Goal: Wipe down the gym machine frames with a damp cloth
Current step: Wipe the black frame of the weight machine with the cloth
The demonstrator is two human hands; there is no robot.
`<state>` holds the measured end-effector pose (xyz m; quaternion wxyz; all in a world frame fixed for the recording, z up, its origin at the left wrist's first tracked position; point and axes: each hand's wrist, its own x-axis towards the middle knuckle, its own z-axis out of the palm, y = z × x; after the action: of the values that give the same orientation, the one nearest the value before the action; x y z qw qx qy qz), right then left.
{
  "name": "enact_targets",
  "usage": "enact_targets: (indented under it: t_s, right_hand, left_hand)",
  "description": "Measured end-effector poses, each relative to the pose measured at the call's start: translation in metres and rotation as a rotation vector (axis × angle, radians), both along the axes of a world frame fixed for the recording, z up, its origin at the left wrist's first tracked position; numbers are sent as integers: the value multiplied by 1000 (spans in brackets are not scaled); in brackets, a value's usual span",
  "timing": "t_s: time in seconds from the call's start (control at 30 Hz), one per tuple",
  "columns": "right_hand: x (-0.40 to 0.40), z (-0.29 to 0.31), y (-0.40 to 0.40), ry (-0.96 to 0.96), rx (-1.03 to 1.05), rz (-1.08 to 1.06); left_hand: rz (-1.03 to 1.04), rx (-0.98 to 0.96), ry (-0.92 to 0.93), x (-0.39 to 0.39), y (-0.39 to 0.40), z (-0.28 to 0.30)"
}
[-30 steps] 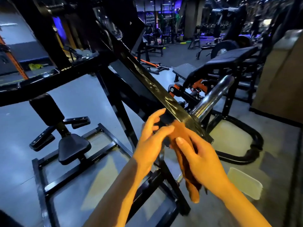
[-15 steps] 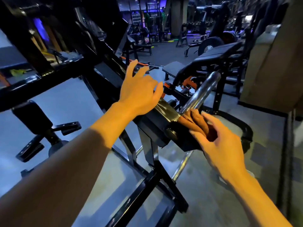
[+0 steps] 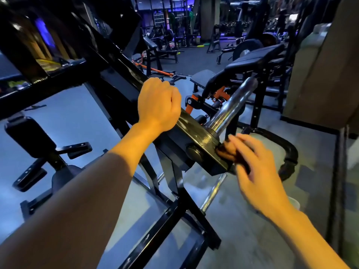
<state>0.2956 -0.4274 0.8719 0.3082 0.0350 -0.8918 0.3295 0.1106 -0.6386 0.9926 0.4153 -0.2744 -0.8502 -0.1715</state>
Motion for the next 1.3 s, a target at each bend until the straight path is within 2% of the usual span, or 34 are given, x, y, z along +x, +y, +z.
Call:
enact_targets:
  t_s: [0.2, 0.33, 0.47, 0.57, 0.63, 0.7, 0.87, 1.13, 1.3]
  right_hand:
    - [10, -24, -8, 11, 108, 80]
    - [-6, -5, -3, -33, -7, 118]
    - [5, -6, -14, 36, 126, 170]
    - [11, -15, -3, 60, 115, 78]
    - [-3, -6, -3, 82, 34, -3]
    - [-12, 8, -16, 93, -38, 42]
    - [13, 1, -11, 126, 120, 9]
    - [-1, 9, -27, 99, 154, -23]
    - [-10, 26, -18, 3, 175, -64]
  left_hand:
    - [0, 32, -3, -2, 1, -2]
    - [10, 60, -12, -3, 2, -4]
    - [14, 95, -34, -3, 3, -5]
    - [24, 113, -30, -3, 2, -7]
    - [27, 122, -44, -5, 1, -7]
    - [34, 123, -50, -6, 1, -8]
    - [24, 106, -29, -8, -1, -11]
    - [24, 137, -61, -10, -1, -13]
    - [17, 167, -48, -10, 0, -14]
